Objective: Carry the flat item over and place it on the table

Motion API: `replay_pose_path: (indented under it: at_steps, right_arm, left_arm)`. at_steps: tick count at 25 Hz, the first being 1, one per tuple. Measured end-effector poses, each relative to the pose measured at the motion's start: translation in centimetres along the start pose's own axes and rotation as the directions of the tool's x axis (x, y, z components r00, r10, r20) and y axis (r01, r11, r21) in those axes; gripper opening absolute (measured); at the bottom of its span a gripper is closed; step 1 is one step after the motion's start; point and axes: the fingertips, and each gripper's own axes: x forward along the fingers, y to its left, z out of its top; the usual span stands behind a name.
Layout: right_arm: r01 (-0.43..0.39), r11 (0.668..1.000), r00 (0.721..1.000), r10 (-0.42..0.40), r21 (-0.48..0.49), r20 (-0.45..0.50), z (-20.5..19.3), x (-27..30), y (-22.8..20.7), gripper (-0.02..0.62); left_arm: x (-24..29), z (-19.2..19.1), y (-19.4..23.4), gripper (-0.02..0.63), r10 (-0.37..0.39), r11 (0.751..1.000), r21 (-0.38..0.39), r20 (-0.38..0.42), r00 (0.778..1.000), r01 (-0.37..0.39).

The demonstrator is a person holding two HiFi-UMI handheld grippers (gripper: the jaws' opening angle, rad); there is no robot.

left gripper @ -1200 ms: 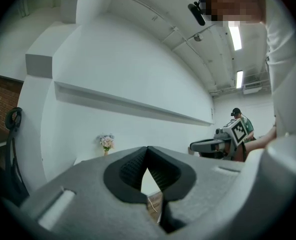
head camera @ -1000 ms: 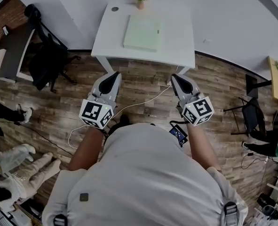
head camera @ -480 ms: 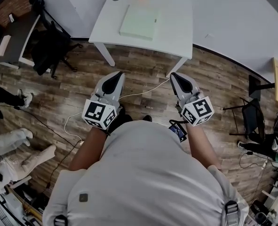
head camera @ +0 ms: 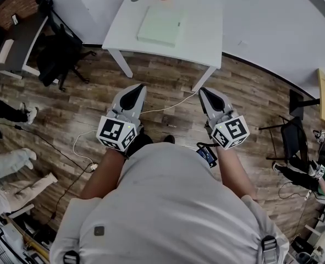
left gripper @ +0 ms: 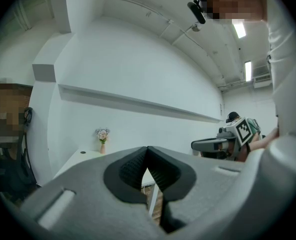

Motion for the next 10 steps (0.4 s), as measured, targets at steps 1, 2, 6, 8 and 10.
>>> replay_pose_path:
  at_steps: [1,2,6,8,10]
  right_arm:
    - [0.004,1.0,1.0,-0.004,0.001,0.002,0.01,-0.08,-0.1,0.009]
    - [0.008,1.0,1.0,-0.008,0.001,0.004,0.01,-0.18,-0.25,0.009]
    - [0.015,1.0,1.0,-0.015,-0.003,0.01,0.17,-0.58,-0.66,0.009]
    - [0.016,1.0,1.0,-0.016,-0.004,0.01,0.16,-0.78,-0.68,0.009]
    - [0.017,1.0,1.0,-0.017,-0.005,0.011,0.0,-1.03,-0.75,0.009]
  left_arm:
    - [0.07,-0.01,-0.03,0.0,0.003,1.0,0.0,-0.002,1.0,-0.003]
    - [0.15,0.01,-0.07,0.0,0.005,1.0,0.0,-0.003,1.0,-0.005]
    - [0.42,0.1,-0.53,0.0,0.002,1.0,0.003,0.0,1.0,-0.002]
    - [0.46,-0.05,-0.78,0.0,0.0,1.0,0.002,0.001,1.0,0.0]
    - [0.48,-0.27,-1.03,0.0,-0.002,1.0,0.0,0.0,1.0,0.002]
